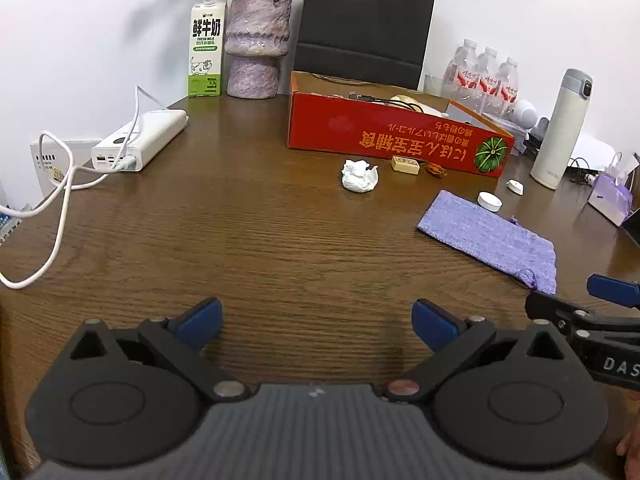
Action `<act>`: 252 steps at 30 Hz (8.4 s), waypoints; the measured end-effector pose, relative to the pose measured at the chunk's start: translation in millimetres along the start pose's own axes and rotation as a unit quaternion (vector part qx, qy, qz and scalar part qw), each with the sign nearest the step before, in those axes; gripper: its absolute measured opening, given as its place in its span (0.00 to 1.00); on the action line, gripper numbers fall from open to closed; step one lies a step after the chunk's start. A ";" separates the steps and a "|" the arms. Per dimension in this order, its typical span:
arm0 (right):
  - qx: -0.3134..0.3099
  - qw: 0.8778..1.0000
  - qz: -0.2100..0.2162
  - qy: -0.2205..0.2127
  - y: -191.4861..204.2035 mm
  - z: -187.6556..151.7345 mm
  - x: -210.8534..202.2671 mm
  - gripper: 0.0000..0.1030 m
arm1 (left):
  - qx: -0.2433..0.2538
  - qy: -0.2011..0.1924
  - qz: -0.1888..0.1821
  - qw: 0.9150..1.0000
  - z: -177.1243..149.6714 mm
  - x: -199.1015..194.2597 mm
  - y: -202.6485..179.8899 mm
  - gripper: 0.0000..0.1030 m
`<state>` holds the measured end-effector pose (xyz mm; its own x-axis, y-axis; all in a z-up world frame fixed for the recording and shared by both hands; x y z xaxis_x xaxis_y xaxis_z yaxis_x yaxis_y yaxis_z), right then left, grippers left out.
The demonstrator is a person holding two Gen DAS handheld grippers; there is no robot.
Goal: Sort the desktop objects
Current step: 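Grasp the small white cap with right tool while left tool grasps white tissue, then drop the white cap into the box while left tool drops the tissue, then move both tools back to the table beside the purple pouch, then grasp the beige block with left tool while right tool grasps white rounded piece, then drop the beige block into the box while right tool drops white piece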
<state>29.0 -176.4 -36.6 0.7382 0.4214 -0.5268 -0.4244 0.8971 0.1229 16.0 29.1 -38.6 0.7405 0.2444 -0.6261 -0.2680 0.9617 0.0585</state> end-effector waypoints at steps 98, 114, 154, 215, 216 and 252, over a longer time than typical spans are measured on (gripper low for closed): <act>0.039 0.998 0.044 0.008 -76.0 137.6 88.3 0.82 | 0.040 -0.047 0.001 0.998 140.1 45.2 -59.8 0.87; 0.026 0.997 0.065 -0.011 -63.1 94.3 81.3 0.82 | 0.049 -0.045 0.051 0.997 78.6 26.0 -56.2 0.89; 0.057 0.997 -0.023 -0.037 -58.5 23.2 -3.7 0.83 | 0.070 -0.064 -0.002 0.995 51.3 -20.6 -59.0 0.91; 0.047 0.993 0.096 -0.057 -48.4 99.1 13.0 0.25 | -0.011 -0.121 -0.076 0.990 106.5 -50.4 -62.2 0.32; 0.041 0.993 0.092 -0.059 -42.1 94.5 5.5 0.26 | -0.006 -0.125 -0.076 0.989 102.9 -57.1 -61.6 0.32; 0.131 0.977 0.150 -0.082 -126.4 187.5 61.5 0.26 | -0.004 -0.020 -0.125 0.992 205.8 85.4 -108.9 0.32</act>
<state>226.4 -239.0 73.2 0.6845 0.6668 -0.2947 -0.5021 0.7243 0.4726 235.3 -29.1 61.6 0.8081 0.0039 -0.5891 -0.0786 0.9917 -0.1013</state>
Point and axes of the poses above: each gripper's, at about its wrist camera, not at the fingertips, and x roughly the way its jaws point, y to its left, z to its top, the point moved 7 cm from there along x, roughly the way its jaws point, and after that the axes turned 15 degrees about z, right-handed, at the moved point
